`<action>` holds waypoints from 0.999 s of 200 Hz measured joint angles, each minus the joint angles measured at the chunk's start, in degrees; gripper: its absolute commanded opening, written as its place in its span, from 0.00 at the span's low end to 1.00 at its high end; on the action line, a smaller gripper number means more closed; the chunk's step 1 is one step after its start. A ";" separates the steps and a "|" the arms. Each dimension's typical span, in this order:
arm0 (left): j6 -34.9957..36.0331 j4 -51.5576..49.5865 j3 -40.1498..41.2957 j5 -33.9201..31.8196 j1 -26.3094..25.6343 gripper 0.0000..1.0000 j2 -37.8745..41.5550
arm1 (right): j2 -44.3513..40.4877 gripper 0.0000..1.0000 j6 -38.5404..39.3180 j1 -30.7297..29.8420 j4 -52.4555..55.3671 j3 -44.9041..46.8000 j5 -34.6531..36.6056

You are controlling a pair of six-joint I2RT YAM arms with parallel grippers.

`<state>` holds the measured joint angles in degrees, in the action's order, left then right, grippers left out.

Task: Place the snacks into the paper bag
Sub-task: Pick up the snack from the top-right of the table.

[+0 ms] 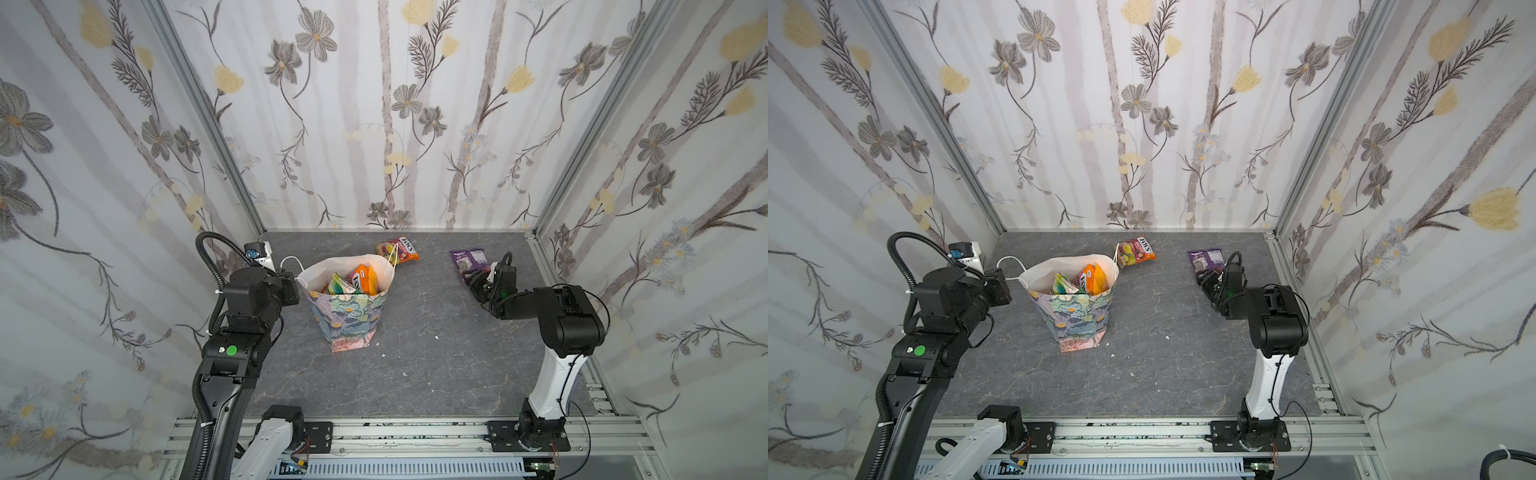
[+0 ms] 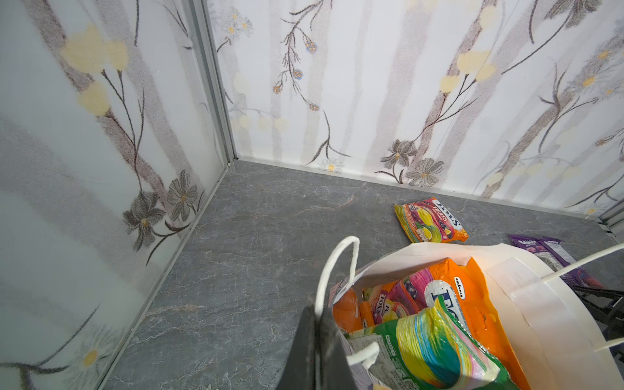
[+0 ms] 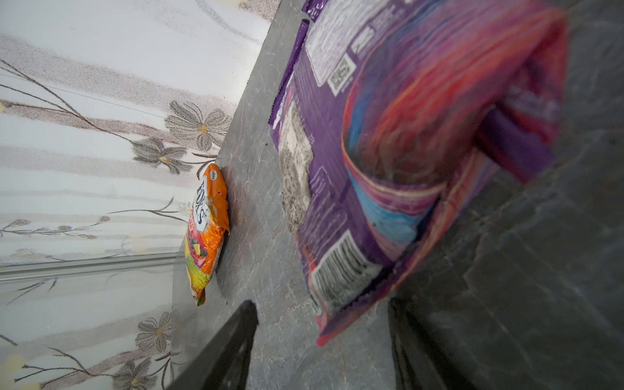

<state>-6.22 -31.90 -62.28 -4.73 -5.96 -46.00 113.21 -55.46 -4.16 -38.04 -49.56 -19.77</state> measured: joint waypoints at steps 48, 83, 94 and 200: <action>0.00 0.00 -0.02 -0.02 0.00 0.04 0.00 | 1.42 0.60 -2.03 0.00 -3.21 -0.02 0.66; 0.00 0.00 -0.02 -0.20 0.00 0.04 0.15 | 1.97 0.55 -3.10 -0.07 -4.98 0.31 2.16; 0.00 0.00 -0.02 -0.22 0.00 0.04 0.15 | 2.21 0.54 -3.65 -0.11 -5.20 0.35 2.49; 0.02 0.00 -0.09 -0.83 0.00 0.04 0.11 | 3.87 0.25 -4.02 -0.26 -4.63 -0.85 5.14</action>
<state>-6.20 -31.90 -62.37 -5.56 -5.96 -45.89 117.08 -59.48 -4.43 -42.68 -50.41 -14.63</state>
